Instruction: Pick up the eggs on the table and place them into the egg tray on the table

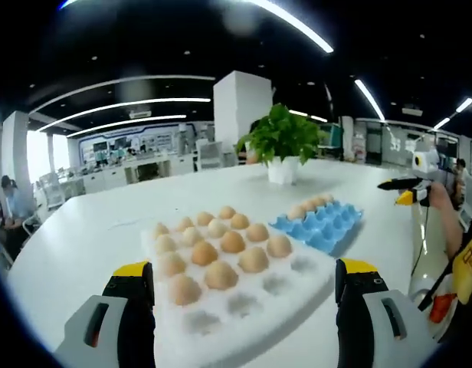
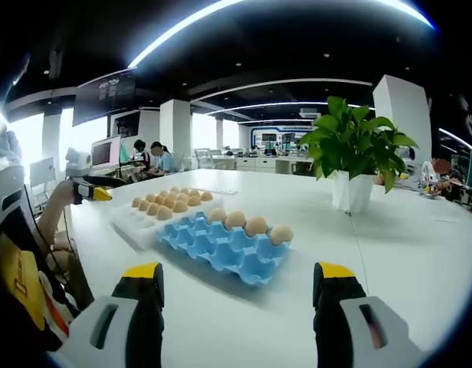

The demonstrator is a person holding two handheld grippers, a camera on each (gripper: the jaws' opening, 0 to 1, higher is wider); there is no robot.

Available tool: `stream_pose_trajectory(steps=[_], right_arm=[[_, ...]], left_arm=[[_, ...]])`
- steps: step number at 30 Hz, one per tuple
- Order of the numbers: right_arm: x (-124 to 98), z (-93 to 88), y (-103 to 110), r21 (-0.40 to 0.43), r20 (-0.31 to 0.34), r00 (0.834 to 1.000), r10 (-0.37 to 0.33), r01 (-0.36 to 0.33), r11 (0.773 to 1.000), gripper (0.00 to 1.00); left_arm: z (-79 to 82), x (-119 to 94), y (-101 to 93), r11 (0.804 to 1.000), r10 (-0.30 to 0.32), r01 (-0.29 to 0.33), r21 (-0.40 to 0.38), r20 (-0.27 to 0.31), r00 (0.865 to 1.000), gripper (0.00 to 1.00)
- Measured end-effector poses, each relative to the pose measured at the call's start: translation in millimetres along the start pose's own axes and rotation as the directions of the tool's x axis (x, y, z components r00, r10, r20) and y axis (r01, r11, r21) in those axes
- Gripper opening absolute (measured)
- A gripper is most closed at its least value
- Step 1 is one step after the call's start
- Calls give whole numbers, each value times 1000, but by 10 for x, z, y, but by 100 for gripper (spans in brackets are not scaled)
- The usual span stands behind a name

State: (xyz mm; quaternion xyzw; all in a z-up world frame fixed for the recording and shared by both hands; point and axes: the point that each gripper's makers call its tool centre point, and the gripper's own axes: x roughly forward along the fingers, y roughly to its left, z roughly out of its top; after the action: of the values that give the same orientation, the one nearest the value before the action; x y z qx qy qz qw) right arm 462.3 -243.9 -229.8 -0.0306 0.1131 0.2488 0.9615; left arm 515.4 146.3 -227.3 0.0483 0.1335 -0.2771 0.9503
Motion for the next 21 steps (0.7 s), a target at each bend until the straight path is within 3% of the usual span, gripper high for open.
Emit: stream_pose_trajectory(steps=[11, 21], right_arm=[[-46, -7, -29, 3, -5, 1000, -16, 16, 1000, 83], [-47, -54, -64, 15, -17, 1000, -25, 25, 1000, 82]], left_arm=[[25, -201, 74, 998, 55, -54, -22, 48, 997, 100], [-46, -178, 89, 997, 61, -59, -45, 41, 997, 100]])
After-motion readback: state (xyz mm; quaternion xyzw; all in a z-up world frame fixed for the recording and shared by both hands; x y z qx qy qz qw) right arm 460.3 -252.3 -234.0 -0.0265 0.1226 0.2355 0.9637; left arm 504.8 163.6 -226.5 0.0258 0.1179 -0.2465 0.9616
